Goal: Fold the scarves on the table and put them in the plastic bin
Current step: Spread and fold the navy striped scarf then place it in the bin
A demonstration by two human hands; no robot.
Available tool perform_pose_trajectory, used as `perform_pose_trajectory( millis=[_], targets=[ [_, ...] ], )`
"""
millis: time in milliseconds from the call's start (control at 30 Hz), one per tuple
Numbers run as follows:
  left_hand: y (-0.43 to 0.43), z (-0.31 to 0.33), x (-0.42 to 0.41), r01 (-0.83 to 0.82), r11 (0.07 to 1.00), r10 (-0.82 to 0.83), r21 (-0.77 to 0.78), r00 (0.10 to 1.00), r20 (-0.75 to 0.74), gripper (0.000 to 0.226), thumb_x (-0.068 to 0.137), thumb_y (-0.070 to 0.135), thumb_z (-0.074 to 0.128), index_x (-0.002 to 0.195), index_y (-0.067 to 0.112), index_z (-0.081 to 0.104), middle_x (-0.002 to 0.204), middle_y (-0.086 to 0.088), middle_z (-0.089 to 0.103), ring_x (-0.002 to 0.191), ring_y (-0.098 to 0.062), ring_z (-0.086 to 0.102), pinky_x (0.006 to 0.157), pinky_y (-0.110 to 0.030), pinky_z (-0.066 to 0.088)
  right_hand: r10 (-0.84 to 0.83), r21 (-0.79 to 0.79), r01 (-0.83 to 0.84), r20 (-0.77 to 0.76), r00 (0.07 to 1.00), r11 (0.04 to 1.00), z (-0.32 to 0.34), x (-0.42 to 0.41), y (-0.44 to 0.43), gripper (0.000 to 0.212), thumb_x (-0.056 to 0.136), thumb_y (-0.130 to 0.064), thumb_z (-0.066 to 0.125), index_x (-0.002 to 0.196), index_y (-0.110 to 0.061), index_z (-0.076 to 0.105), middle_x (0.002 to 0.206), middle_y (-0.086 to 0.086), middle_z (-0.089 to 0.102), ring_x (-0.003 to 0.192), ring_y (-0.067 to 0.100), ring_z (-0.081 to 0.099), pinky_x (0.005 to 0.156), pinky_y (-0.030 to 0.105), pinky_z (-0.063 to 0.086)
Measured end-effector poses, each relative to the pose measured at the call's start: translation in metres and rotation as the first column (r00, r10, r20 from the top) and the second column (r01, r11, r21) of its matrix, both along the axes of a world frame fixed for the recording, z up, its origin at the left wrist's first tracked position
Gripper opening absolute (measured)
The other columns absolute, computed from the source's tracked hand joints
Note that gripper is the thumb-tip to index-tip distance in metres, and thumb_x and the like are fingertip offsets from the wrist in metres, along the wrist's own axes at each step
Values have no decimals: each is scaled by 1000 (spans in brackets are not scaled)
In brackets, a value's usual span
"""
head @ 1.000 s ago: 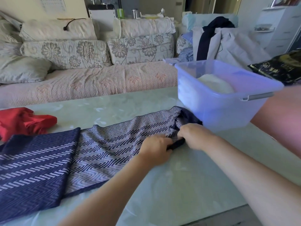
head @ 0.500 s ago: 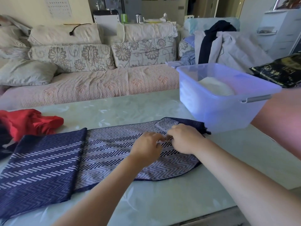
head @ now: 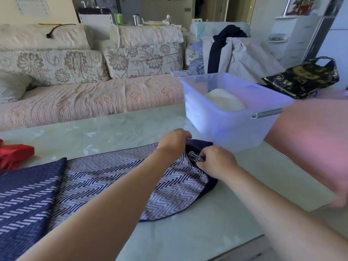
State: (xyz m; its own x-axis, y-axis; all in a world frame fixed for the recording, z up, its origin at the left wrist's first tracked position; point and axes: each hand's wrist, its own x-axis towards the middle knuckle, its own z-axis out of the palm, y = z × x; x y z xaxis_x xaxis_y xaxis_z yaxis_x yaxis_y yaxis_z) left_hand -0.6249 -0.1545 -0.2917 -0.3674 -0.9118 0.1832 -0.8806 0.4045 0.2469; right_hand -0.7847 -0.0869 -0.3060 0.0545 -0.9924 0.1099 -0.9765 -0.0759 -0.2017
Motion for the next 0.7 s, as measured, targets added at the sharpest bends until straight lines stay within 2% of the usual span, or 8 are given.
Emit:
perform_pose_trajectory(
  millis=[100, 200, 267, 333, 433, 500, 567, 700],
  targets=[
    [-22, 1, -22, 20, 996, -38, 84, 976, 215, 49, 92, 5, 51, 132, 33, 55, 137, 2, 53, 123, -24, 53, 96, -39, 48, 13, -30, -12, 19, 1000, 999, -4, -2, -5, 16, 89, -37, 61, 83, -24, 69, 90, -3, 69, 93, 25, 64, 68, 30, 45],
    [-33, -6, -33, 42, 992, -83, 122, 932, 354, 39, 89, 6, 52, 114, 34, 67, 115, 1, 64, 106, -25, 62, 78, -36, 52, 11, -12, -10, 101, 995, 1000, -6, -3, -10, 22, 91, -32, 61, 70, -26, 57, 82, -3, 63, 88, 27, 63, 65, 28, 40],
    [-39, -8, -34, -17, 997, -10, 81, 946, 324, 35, 90, 10, 54, 108, 33, 73, 109, -2, 68, 99, -26, 64, 76, -34, 52, 5, -12, -4, 151, 989, 1000, -4, -4, -12, 17, 90, -30, 58, 74, -24, 59, 87, -2, 65, 88, 27, 61, 65, 30, 42],
    [-44, -8, -30, -55, 998, 47, 37, 977, 207, 33, 89, 12, 53, 105, 30, 75, 107, -5, 70, 96, -28, 64, 74, -33, 52, -4, -24, 8, 183, 983, 1000, -2, -3, -14, 11, 87, -29, 57, 81, -21, 63, 89, -3, 66, 87, 26, 60, 67, 31, 45],
    [-43, 5, -12, -115, 993, 108, -35, 982, -152, 29, 90, 11, 51, 103, 19, 76, 103, -9, 73, 93, -30, 66, 76, -33, 54, 14, -34, -6, 221, 975, 999, 3, 5, -16, 11, 83, -34, 59, 80, -25, 56, 96, -4, 58, 89, 23, 56, 71, 32, 43],
    [-40, 18, 5, -189, 981, 160, -44, 919, -361, 27, 92, 10, 51, 101, 12, 76, 95, -11, 74, 84, -30, 67, 70, -31, 52, 35, -33, -27, 258, 966, 999, 6, 15, -16, 18, 82, -36, 60, 74, -26, 47, 98, -1, 49, 89, 23, 51, 73, 34, 43],
    [-38, 30, 27, -244, 969, 228, 26, 852, -472, 25, 94, 9, 50, 99, 11, 75, 88, -13, 72, 74, -28, 65, 64, -27, 48, 48, -48, -34, 341, 939, 998, 11, 26, -16, 22, 80, -29, 62, 69, -23, 43, 92, 1, 47, 81, 25, 52, 71, 35, 44],
    [-33, 42, 86, -219, 931, 366, 294, 587, -722, 27, 98, 2, 44, 89, 12, 68, 89, -16, 68, 71, -29, 70, 68, -40, 62, 112, -186, -20, 499, 859, 982, 32, 53, -8, 33, 75, -6, 59, 58, -23, 38, 73, -1, 47, 65, 18, 46, 59, 30, 35]
  ],
)
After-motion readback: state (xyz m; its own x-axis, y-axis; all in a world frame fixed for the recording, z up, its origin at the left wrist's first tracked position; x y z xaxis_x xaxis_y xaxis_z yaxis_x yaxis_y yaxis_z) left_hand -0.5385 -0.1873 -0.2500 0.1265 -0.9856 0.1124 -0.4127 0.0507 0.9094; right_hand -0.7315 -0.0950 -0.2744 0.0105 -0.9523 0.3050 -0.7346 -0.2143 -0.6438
